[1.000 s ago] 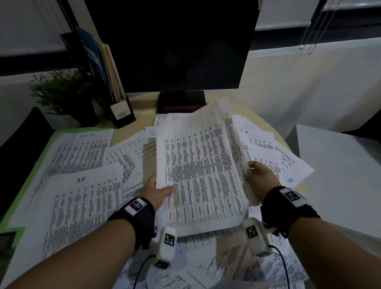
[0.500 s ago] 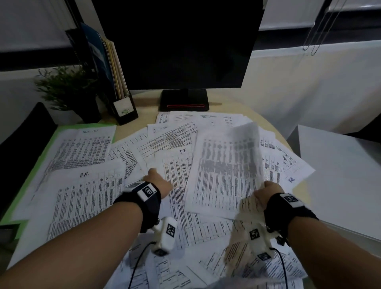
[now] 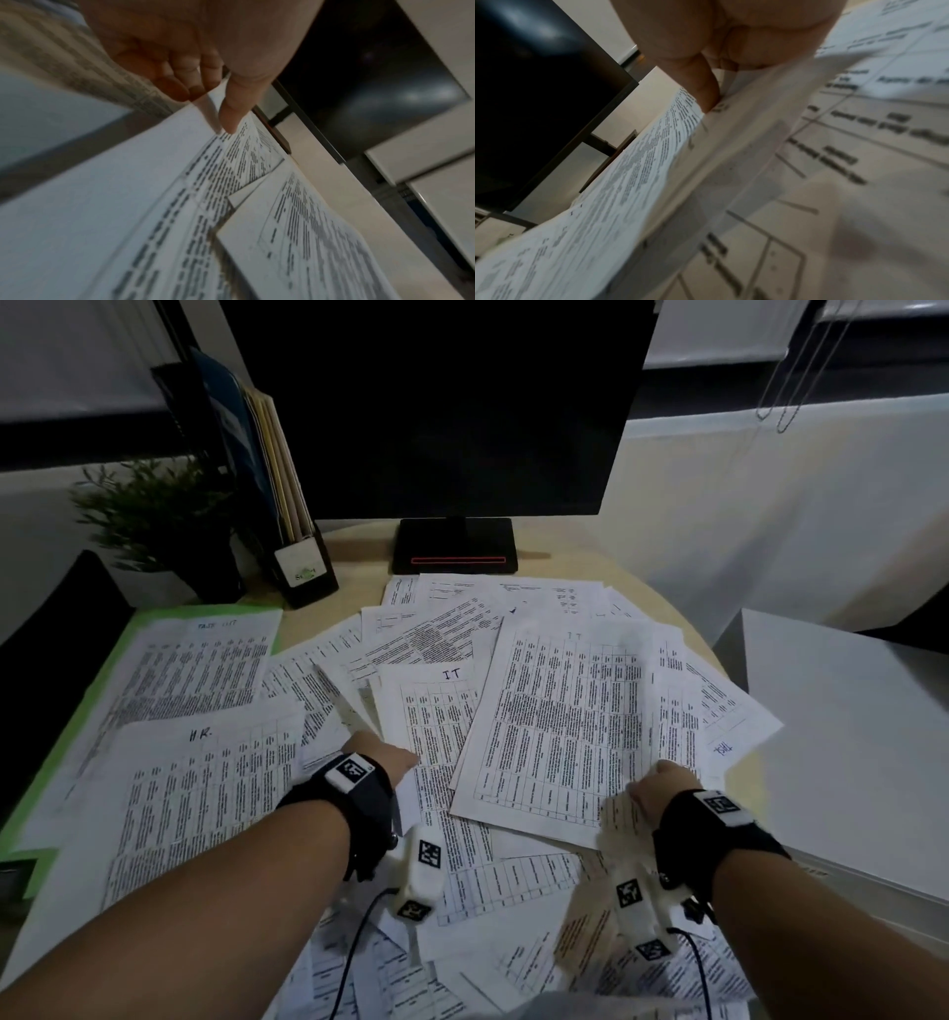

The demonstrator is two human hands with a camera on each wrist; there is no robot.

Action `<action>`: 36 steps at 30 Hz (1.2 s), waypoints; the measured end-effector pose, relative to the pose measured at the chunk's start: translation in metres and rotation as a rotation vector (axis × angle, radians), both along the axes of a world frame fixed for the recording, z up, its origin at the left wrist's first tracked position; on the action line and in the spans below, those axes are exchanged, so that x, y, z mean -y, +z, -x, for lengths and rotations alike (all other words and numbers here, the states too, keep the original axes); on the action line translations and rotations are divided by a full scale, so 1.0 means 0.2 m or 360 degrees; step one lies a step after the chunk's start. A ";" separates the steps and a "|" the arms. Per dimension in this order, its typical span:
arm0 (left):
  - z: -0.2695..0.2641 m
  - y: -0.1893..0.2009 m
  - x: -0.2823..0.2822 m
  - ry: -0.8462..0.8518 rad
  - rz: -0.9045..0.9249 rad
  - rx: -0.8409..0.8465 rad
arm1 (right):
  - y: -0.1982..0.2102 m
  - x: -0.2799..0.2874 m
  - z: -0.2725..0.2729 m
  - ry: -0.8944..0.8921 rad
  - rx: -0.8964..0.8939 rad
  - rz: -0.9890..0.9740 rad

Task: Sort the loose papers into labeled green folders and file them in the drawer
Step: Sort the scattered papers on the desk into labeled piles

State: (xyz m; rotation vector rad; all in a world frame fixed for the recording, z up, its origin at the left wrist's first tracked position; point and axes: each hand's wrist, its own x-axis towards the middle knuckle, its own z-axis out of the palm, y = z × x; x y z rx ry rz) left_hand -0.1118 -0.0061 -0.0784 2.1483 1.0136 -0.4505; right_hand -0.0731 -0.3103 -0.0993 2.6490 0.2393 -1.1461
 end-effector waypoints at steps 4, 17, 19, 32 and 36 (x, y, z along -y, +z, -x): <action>0.00 -0.04 0.02 -0.0219 -0.0017 0.0225 | -0.01 0.00 -0.01 0.0181 0.0139 0.0100; -0.03 0.09 -0.17 -0.0187 -0.0248 0.0410 | -0.11 0.02 -0.09 0.0440 0.0185 0.0192; -0.03 0.12 -0.18 -0.0260 -0.0324 0.0517 | -0.12 0.02 -0.09 0.0436 0.0185 0.0208; 0.05 0.13 -0.20 -0.0103 -0.0272 0.0736 | -0.12 0.04 -0.08 0.0546 0.0238 0.0176; 0.04 0.13 -0.23 -0.0182 -0.0378 0.0612 | -0.09 0.02 -0.07 0.0586 0.0215 0.0213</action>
